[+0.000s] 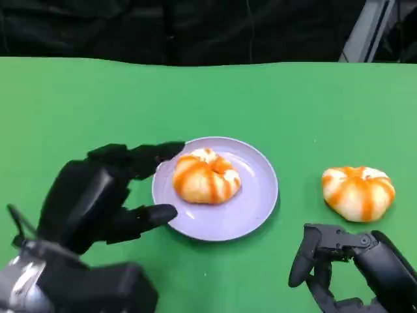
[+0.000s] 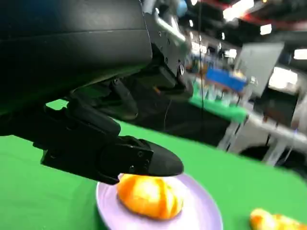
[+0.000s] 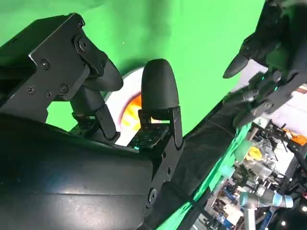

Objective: Grasp the bread from the table and place it into the plate.

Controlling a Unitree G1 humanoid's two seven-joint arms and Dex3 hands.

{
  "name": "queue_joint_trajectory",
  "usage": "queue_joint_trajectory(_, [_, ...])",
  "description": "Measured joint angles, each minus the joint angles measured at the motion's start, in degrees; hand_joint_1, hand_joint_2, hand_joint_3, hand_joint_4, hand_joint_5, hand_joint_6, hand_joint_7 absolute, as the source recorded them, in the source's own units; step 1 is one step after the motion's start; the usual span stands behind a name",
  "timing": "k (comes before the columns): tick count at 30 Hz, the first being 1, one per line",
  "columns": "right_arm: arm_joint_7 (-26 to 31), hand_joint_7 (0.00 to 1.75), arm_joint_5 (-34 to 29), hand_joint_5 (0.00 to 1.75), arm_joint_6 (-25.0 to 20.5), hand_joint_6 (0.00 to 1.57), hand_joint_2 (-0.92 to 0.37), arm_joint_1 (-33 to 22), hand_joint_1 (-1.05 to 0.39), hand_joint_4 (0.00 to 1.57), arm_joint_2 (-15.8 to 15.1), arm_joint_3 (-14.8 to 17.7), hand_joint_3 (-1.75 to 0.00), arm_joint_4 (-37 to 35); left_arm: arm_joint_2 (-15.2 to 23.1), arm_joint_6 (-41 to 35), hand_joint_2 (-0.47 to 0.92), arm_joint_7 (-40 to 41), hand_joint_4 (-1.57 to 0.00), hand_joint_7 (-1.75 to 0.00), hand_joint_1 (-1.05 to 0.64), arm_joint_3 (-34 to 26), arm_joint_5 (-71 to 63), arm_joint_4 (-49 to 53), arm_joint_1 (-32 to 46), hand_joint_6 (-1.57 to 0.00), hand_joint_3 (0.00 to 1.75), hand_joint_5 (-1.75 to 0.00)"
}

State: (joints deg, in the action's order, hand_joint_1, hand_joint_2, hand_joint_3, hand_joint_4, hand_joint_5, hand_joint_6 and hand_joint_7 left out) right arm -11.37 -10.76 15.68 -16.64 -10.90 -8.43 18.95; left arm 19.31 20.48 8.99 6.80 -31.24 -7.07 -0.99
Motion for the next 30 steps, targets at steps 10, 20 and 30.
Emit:
queue_joint_trajectory(10, [0.73, 1.35, -0.58, 1.65, 0.01, 0.78, -0.32, -1.02, 0.09, 0.86, 0.03, 0.43, -1.39, 2.09, -6.42, 13.83, 0.50, 4.98, -0.75, -0.98, -0.07, -6.29, 12.10, 0.44, 12.62, -0.84, 1.06, -1.29])
queue_joint_trajectory(20, [0.53, 1.36, -0.09, 1.64, -0.98, 0.77, -0.34, 0.21, 0.08, 0.86, -0.07, 1.10, -1.37, 1.94, -11.87, 14.32, 0.44, 0.35, -0.81, -1.49, 0.05, -6.70, 24.88, -0.87, 20.49, -0.76, 1.31, -1.65])
queue_joint_trajectory(30, [0.49, 1.36, -0.16, 1.66, -1.44, 0.78, -0.33, 0.47, 0.08, 0.86, -0.53, 1.21, -1.40, 1.54, -12.90, 14.33, 0.41, -3.77, -0.81, -1.51, 0.01, -7.53, 27.70, 0.64, 19.73, -0.76, 1.30, -1.69])
